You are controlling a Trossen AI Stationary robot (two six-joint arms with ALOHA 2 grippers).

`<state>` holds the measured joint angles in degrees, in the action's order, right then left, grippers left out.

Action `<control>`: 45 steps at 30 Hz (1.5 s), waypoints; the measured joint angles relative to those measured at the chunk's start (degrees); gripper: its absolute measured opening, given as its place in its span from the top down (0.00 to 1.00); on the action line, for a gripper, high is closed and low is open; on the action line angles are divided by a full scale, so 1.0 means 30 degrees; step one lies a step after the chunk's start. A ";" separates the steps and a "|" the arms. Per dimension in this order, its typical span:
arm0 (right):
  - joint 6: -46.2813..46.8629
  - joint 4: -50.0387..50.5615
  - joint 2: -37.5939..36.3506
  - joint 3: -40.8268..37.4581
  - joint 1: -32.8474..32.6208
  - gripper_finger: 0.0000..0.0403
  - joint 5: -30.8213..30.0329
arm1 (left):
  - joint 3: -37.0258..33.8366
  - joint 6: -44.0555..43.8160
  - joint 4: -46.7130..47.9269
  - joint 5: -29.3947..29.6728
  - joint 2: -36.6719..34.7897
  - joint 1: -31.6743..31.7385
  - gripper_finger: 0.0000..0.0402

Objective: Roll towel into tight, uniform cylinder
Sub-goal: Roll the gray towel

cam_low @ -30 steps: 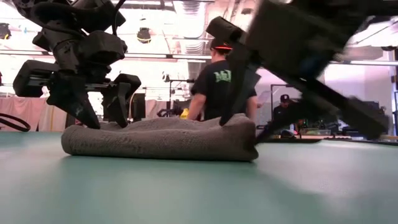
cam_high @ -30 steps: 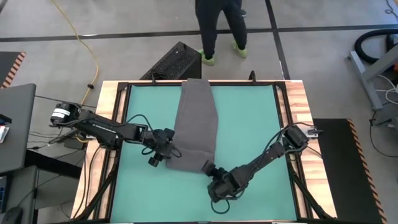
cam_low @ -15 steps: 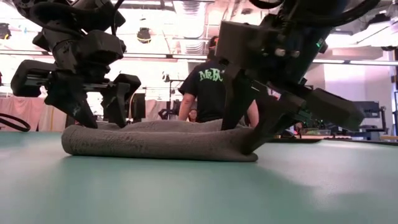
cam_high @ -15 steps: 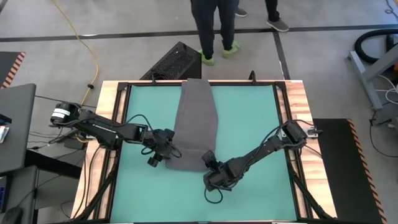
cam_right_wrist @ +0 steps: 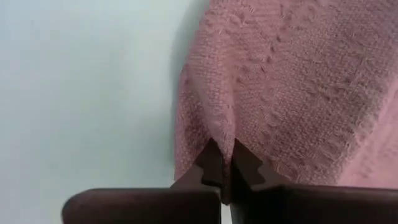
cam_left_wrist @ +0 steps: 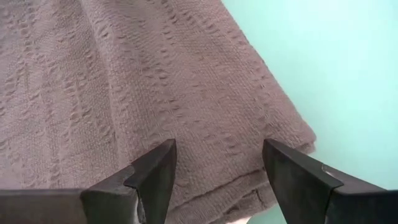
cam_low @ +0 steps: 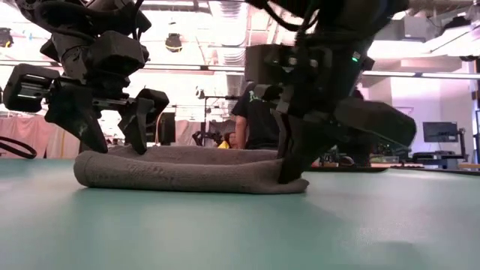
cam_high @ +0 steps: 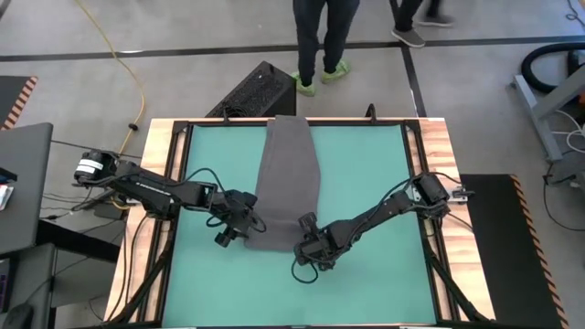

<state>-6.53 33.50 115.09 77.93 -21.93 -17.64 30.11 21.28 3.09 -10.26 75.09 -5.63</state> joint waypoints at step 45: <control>1.1176 -0.0889 -0.2980 -0.1574 0.3823 0.95 1.0043 | 0.0044 0.2535 -0.0991 -0.1353 -0.1850 0.0000 0.45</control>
<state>27.00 30.83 106.15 73.21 -10.46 12.49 30.24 28.88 0.12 -14.32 69.54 -5.63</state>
